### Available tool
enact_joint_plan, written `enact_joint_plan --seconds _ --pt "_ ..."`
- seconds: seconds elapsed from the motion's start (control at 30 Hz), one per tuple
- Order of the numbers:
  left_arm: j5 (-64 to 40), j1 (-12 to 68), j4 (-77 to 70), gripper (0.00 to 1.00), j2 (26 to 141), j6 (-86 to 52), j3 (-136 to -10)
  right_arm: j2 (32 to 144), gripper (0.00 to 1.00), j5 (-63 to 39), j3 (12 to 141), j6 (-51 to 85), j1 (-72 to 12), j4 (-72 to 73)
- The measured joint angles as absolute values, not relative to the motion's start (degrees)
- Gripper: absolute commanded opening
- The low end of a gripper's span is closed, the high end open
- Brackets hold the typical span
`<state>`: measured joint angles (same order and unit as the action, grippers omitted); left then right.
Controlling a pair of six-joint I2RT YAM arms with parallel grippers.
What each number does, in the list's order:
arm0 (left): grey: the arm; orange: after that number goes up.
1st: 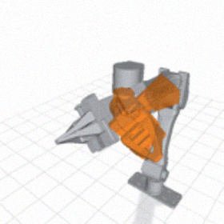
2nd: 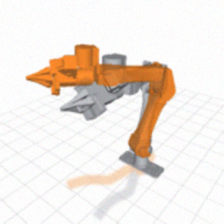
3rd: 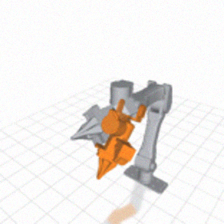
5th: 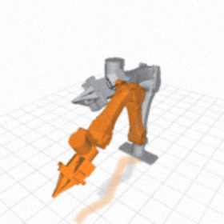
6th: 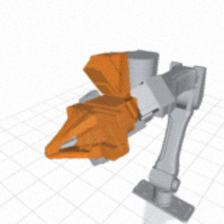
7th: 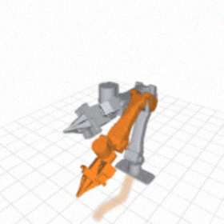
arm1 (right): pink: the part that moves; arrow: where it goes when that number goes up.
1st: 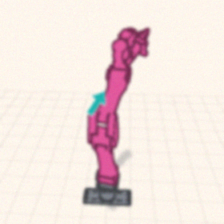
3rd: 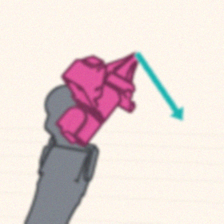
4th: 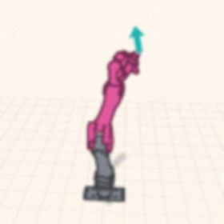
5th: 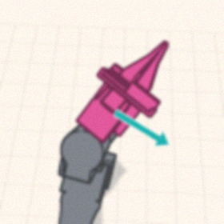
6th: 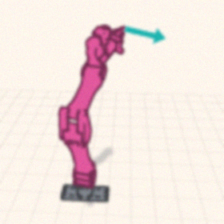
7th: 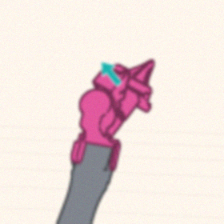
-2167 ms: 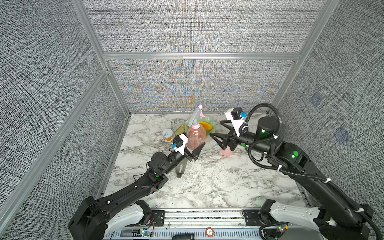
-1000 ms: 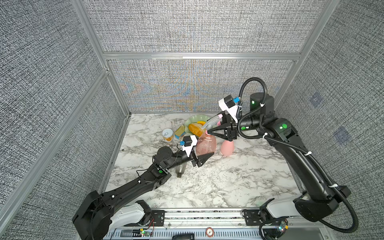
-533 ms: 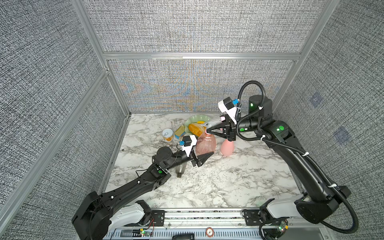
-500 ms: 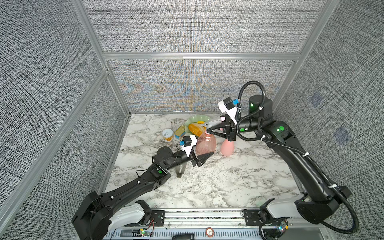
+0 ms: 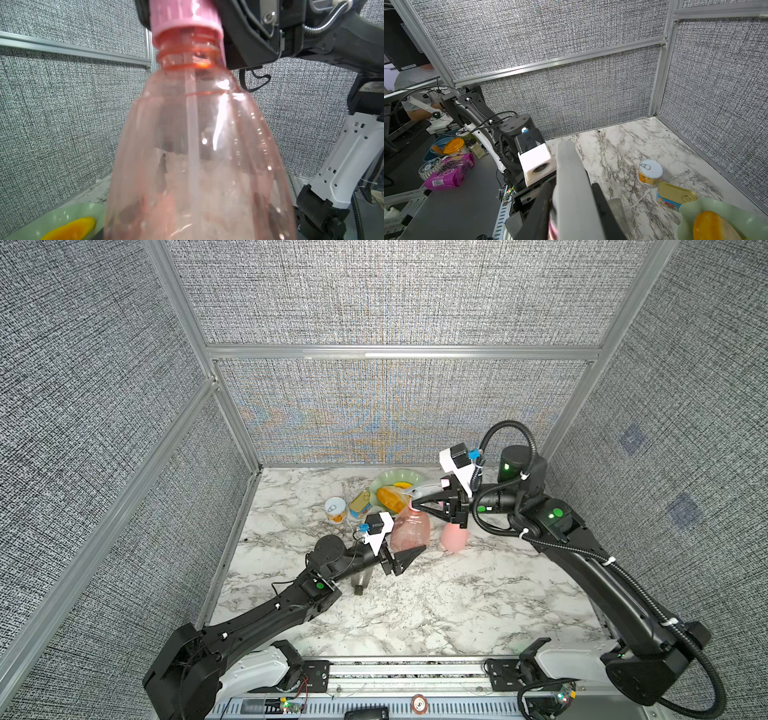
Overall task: Attach spray nozzles to spray bottles
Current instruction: Screw the spray nozzle on the spray bottle.
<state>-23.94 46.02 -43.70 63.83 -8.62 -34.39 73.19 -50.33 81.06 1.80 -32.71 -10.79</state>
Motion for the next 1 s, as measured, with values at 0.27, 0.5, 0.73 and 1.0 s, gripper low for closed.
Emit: enact_joint_plan --seconds 0.27,0.5,0.73,1.0 --pt "-22.1 45.9 -45.1 0.74 63.4 -9.6 -33.4 71.5 0.06 -47.0 73.0 9.6 -34.4 4.9" --pt "-20.9 45.9 -46.4 0.74 63.4 -10.1 -33.3 71.5 0.02 -45.0 71.0 12.6 -35.5 10.9" --pt "-19.5 45.9 -46.2 0.74 63.3 -9.2 -33.3 70.3 0.00 -38.9 70.5 11.6 -37.5 9.7" --pt "-15.4 45.9 -44.8 0.74 62.5 -7.8 -32.9 68.4 0.00 -21.4 67.4 9.7 -43.9 10.8"
